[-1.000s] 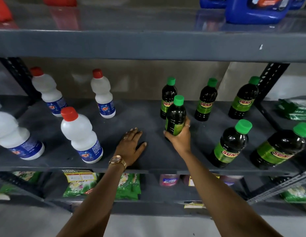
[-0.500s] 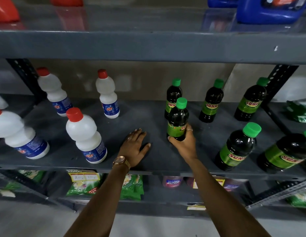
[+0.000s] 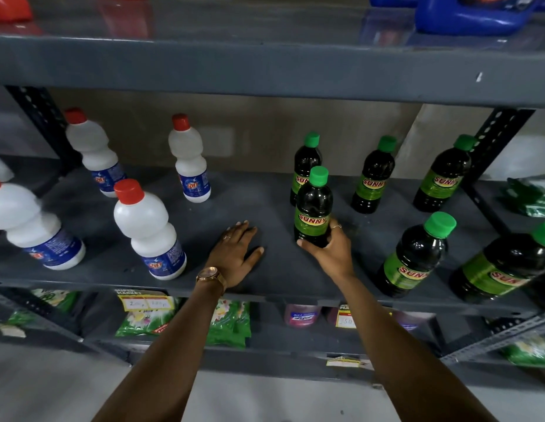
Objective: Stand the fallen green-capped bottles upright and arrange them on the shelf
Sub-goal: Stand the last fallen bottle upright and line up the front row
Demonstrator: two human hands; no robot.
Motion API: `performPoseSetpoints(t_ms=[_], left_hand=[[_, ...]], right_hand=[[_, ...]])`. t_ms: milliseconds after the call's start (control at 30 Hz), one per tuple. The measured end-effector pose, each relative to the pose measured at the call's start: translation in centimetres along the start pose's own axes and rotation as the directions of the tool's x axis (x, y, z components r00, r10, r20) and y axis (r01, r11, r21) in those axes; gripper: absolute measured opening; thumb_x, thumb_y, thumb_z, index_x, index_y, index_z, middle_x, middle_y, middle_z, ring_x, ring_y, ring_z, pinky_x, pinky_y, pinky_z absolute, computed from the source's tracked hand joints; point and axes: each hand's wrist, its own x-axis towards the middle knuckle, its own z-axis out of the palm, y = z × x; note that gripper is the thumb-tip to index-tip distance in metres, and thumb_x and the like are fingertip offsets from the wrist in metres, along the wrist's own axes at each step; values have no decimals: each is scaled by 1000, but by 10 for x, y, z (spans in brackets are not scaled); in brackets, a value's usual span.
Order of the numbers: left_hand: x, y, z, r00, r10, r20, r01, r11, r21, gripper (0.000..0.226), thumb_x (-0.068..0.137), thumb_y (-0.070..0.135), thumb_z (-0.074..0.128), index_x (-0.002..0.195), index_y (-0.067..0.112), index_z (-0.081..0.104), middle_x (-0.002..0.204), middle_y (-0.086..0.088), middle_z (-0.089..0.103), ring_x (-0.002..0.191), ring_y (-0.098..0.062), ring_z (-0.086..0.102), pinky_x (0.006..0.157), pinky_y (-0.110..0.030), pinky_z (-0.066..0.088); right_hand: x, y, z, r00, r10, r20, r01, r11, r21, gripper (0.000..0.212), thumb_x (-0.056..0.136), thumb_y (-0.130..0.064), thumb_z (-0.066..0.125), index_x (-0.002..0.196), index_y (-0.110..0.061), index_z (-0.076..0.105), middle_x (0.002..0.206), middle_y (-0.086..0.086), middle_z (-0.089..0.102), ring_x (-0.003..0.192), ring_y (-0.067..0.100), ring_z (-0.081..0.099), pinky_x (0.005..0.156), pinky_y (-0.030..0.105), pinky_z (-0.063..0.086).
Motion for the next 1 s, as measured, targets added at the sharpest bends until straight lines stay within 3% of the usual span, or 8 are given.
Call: performPoseSetpoints(t_ms=[200, 433, 567, 667, 733, 833, 900, 1000], left_hand=[[1, 1, 1, 1000, 14, 15, -15, 1000, 25, 78, 83, 62, 15, 145, 16, 26, 156, -9, 21, 144, -23, 13, 116, -34, 6], [2, 2, 2, 1000, 1, 25, -1, 1000, 0, 80, 82, 61, 15, 143, 11, 29, 154, -14, 24, 144, -25, 15, 118, -37, 8], [-8, 17, -4, 994, -46, 97, 75, 943, -323, 79, 76, 54, 43, 143, 16, 29, 152, -9, 29, 143, -25, 18, 114, -24, 10], [-30, 42, -1, 974, 20, 224, 126, 776, -618, 90, 63, 33, 67, 143, 21, 29, 144, 3, 39, 136, -17, 32, 104, -9, 24], [-41, 56, 10, 977, 8, 213, 124, 791, -599, 99, 55, 44, 79, 140, 31, 31, 139, 8, 46, 130, -11, 40, 108, -28, 33], [-43, 77, 22, 993, -92, 77, 117, 882, -456, 100, 45, 66, 80, 132, 38, 37, 133, 5, 53, 126, -19, 46, 103, -45, 41], [-41, 88, 23, 992, -126, 20, 122, 885, -449, 97, 43, 69, 78, 127, 35, 45, 129, 2, 57, 123, -23, 48, 99, -48, 44], [-40, 96, 25, 988, -150, -17, 128, 889, -440, 92, 40, 70, 77, 119, 29, 54, 123, 0, 61, 116, -23, 53, 96, -46, 46]], right_hand=[[-39, -1, -16, 993, 46, 107, -44, 999, -13, 61, 60, -28, 90, 112, -20, 60, 102, -9, 67, 95, 3, 63, 83, 13, 49], [-89, 7, -26, 989, 12, 151, -9, 1000, -24, 59, 60, -32, 90, 111, -24, 61, 102, -5, 72, 97, 8, 67, 87, 32, 55], [-94, 0, -31, 983, -20, 184, 24, 1000, -16, 71, 58, -39, 89, 120, -25, 57, 111, -10, 67, 106, 5, 63, 92, 27, 51], [-124, 4, -48, 999, -2, -41, 5, 997, 71, 76, 54, -51, 87, 121, -34, 55, 120, -11, 60, 111, 2, 58, 91, 12, 45], [-146, 9, -66, 954, 31, -299, -9, 997, 73, 70, 52, -66, 79, 110, -34, 55, 111, -5, 58, 102, 7, 58, 83, 7, 42], [-145, 21, -103, 888, 110, -446, -95, 994, 54, 102, 52, -65, 79, 134, -16, 43, 134, 4, 42, 117, 13, 48, 101, 15, 35], [-125, 28, -128, 940, 134, -315, -142, 990, -5, 115, 54, -43, 87, 148, -13, 29, 146, -5, 31, 131, 9, 36, 109, 26, 30], [-94, 32, -153, 991, 124, -44, -129, 982, -138, 98, 56, -27, 92, 139, -11, 42, 132, -3, 54, 121, 14, 51, 96, 21, 41]])
